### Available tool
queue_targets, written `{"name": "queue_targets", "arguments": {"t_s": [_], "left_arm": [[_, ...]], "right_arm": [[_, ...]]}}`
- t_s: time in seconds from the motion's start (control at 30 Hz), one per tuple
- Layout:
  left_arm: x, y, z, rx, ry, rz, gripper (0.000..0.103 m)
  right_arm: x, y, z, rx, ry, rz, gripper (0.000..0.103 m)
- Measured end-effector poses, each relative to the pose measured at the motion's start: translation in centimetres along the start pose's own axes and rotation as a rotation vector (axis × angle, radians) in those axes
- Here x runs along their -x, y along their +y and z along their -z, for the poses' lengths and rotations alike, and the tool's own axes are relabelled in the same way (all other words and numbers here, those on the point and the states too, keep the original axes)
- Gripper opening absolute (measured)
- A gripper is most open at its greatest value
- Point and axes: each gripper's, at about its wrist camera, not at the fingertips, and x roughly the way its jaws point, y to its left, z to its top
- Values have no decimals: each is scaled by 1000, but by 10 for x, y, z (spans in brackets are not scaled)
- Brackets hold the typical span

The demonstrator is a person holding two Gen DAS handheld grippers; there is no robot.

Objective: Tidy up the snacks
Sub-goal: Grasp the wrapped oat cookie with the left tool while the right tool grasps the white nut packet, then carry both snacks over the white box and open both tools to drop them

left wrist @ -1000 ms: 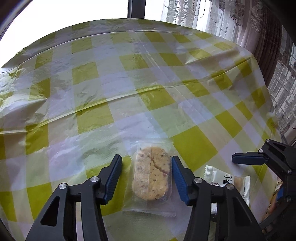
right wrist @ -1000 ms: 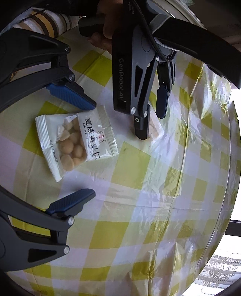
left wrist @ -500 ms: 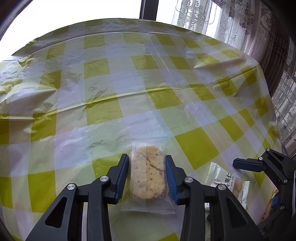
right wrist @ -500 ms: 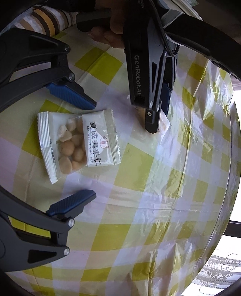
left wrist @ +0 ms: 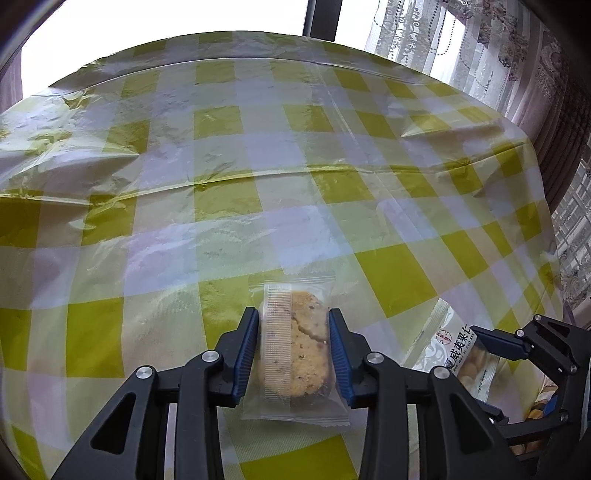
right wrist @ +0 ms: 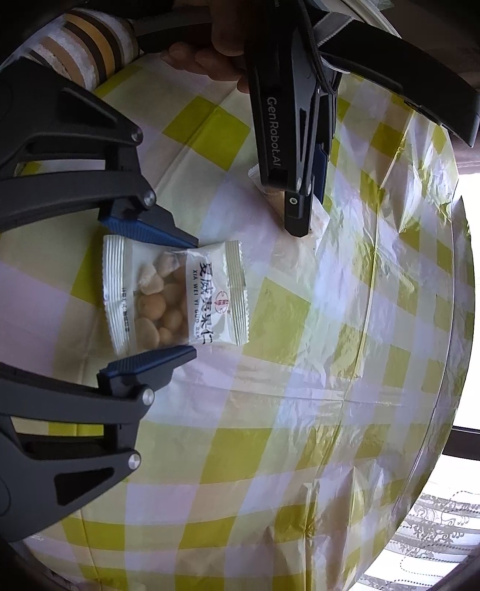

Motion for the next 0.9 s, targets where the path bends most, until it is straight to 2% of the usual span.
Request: {"name": "queue_targets", "arguments": {"t_s": [0.33,0.53,0.9], "left_arm": [[17,-8,10,30,-20,-10,38],[33,-18,14,38,-49,0,38],[52,-58,19,4,-83,68,38]], "right_arm": [[19,-1,6,-13,-34,83,55],[35,-11,13,-62,-47,117,55],[69,-34,27,-147,-67,150,55]]}}
